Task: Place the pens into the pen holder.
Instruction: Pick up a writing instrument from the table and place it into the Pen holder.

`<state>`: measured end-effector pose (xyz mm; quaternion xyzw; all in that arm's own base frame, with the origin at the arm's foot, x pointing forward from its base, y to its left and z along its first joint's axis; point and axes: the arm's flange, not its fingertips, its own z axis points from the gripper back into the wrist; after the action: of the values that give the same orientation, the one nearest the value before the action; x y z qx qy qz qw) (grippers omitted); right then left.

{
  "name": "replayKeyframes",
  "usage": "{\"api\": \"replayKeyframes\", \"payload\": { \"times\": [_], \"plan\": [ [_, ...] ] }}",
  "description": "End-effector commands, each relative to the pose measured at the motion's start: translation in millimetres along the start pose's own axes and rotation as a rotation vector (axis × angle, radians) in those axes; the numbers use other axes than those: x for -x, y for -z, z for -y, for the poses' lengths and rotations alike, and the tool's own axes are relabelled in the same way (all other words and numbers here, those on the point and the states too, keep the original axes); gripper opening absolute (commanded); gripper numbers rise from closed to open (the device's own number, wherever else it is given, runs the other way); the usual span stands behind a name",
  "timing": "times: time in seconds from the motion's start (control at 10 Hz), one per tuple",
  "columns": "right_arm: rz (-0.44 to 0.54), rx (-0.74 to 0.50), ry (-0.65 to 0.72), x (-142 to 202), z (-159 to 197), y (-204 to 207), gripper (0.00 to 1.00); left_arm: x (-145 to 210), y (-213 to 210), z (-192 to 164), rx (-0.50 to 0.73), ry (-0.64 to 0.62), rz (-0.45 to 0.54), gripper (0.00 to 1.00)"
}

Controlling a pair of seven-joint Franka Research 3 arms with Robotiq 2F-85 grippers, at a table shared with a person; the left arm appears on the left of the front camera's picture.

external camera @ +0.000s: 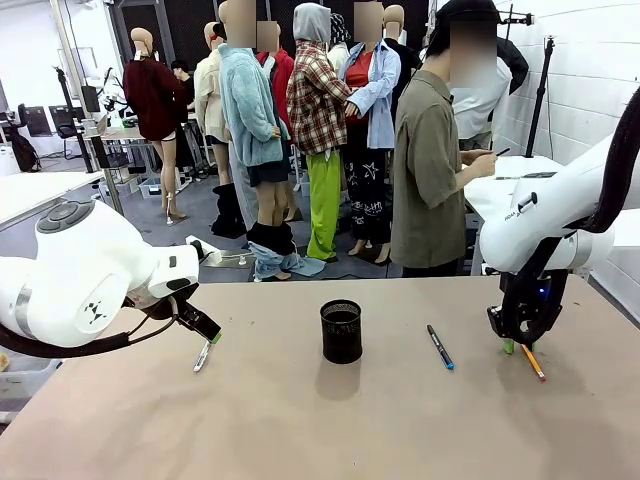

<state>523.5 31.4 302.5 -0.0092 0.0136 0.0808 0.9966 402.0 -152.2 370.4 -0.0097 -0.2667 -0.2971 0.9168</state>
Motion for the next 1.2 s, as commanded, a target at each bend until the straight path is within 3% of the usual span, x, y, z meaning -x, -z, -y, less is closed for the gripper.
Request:
{"api": "replayKeyframes", "payload": {
  "times": [0.0, 0.3, 0.6, 1.1],
  "plan": [
    [-0.029, -0.022, -0.010, -2.4, 4.0, 10.5, 0.00, 0.1, -0.7, -1.3, 0.000, -0.003, 0.002, 1.00],
    [-0.054, -0.026, -0.032, -7.7, 4.0, 13.4, 0.00, 0.1, -0.7, -1.3, 0.000, -0.003, 0.002, 1.00],
    [-0.012, -0.086, -0.160, -4.2, -2.9, 0.4, 0.00, 0.1, -0.7, -1.3, 0.000, -0.003, 0.002, 1.00],
    [0.358, -0.198, -0.483, 30.0, -14.1, -90.3, 0.00, 0.1, -0.7, -1.3, 0.000, -0.003, 0.002, 1.00]
  ]
}}
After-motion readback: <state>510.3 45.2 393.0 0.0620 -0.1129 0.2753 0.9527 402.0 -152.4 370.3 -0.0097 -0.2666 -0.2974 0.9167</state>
